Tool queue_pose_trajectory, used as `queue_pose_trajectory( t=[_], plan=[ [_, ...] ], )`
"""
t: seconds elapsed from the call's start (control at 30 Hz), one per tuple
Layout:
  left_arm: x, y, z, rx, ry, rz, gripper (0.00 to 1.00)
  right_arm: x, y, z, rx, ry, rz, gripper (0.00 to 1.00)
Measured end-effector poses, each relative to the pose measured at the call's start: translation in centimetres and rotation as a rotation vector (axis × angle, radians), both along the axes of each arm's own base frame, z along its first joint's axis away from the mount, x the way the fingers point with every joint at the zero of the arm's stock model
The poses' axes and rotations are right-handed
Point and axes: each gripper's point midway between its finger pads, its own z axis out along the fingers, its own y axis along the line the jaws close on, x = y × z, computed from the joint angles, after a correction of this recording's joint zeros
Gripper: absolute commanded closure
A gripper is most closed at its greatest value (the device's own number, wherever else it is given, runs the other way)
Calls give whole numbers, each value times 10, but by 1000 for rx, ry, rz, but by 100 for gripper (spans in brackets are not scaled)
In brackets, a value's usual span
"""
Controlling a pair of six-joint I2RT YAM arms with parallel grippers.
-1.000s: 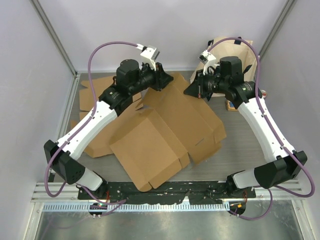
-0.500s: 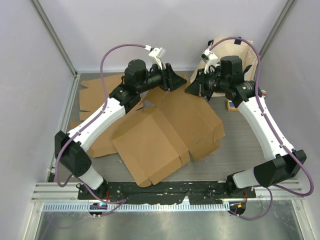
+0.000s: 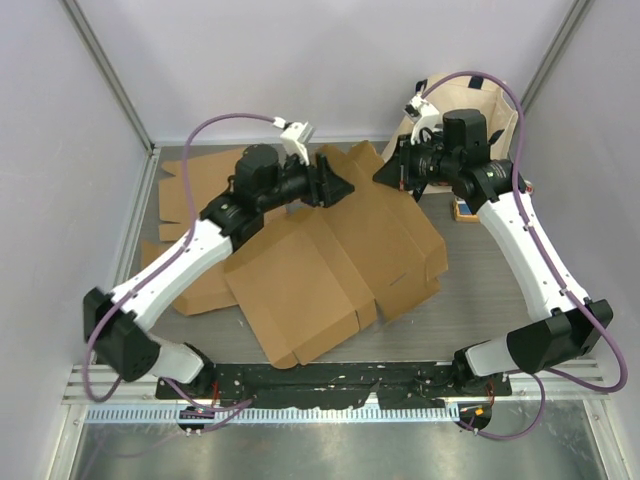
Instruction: Fold the paper box
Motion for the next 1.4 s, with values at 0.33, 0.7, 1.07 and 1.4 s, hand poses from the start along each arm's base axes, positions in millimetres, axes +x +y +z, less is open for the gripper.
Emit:
queue_pose_trajectory(
  t=[0.33, 0.7, 1.07, 1.4],
  plan=[
    [-42, 103, -27, 90, -45, 314, 84, 1, -3, 0, -28, -17, -6, 99],
    [-2, 157, -133, 254, 218, 777, 100, 2, -3, 7, -21, -34, -6, 99],
    [28, 163, -171, 168, 358, 906, 100, 3, 2, 14, 7, -50, 9, 99],
    [40, 164, -149, -17, 365, 925, 100, 3, 3, 16, 15, -54, 11, 99]
  ],
)
